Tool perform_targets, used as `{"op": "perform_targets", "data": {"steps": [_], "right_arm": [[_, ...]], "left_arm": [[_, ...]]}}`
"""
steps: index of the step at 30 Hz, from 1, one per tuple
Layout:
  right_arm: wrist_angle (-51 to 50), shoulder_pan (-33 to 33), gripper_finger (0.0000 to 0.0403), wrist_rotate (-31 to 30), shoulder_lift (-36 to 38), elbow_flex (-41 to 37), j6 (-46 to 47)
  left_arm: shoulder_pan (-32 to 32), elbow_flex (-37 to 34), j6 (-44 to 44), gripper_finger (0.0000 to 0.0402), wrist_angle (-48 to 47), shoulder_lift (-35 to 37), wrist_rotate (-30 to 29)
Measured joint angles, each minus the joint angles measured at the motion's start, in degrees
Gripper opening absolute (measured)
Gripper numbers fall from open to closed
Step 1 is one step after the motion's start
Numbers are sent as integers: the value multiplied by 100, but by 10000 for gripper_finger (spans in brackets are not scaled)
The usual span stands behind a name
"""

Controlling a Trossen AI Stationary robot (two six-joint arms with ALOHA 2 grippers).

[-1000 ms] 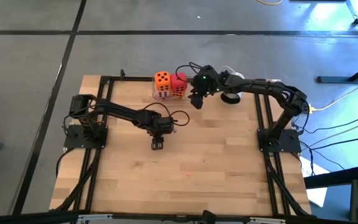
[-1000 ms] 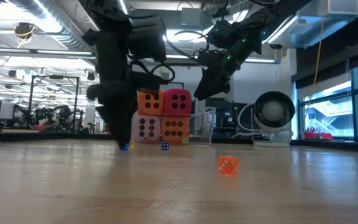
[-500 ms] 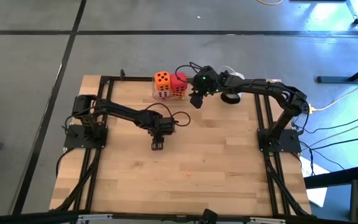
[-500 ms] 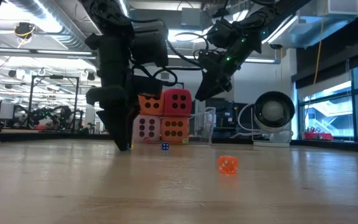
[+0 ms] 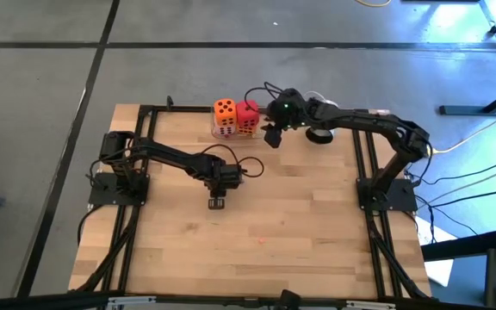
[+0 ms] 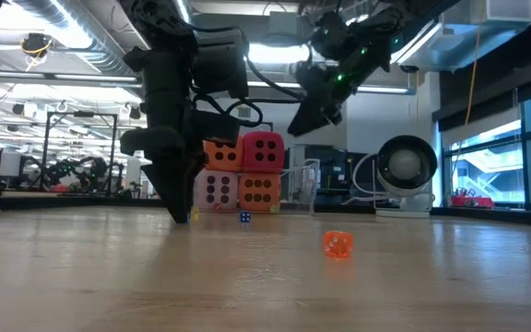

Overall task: Pick & Place Dice
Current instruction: Put the small blue dice in the transparent bin

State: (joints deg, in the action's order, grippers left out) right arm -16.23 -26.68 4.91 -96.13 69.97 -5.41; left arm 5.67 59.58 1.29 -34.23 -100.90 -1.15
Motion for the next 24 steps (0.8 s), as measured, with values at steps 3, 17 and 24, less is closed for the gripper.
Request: {"op": "perform_targets", "data": {"steps": [3, 17, 24], "right_arm": [[188, 1, 172, 1, 233, 0, -53], [-488, 377, 171, 1, 1436, 2, -272], [-421, 798, 171, 48, 1545, -258, 32]], "left_arm": [[0, -1, -10, 60, -5, 0, -21], [191, -27, -733, 30, -100, 931, -559], [645, -21, -1269, 29, 573, 1708, -1085]]}}
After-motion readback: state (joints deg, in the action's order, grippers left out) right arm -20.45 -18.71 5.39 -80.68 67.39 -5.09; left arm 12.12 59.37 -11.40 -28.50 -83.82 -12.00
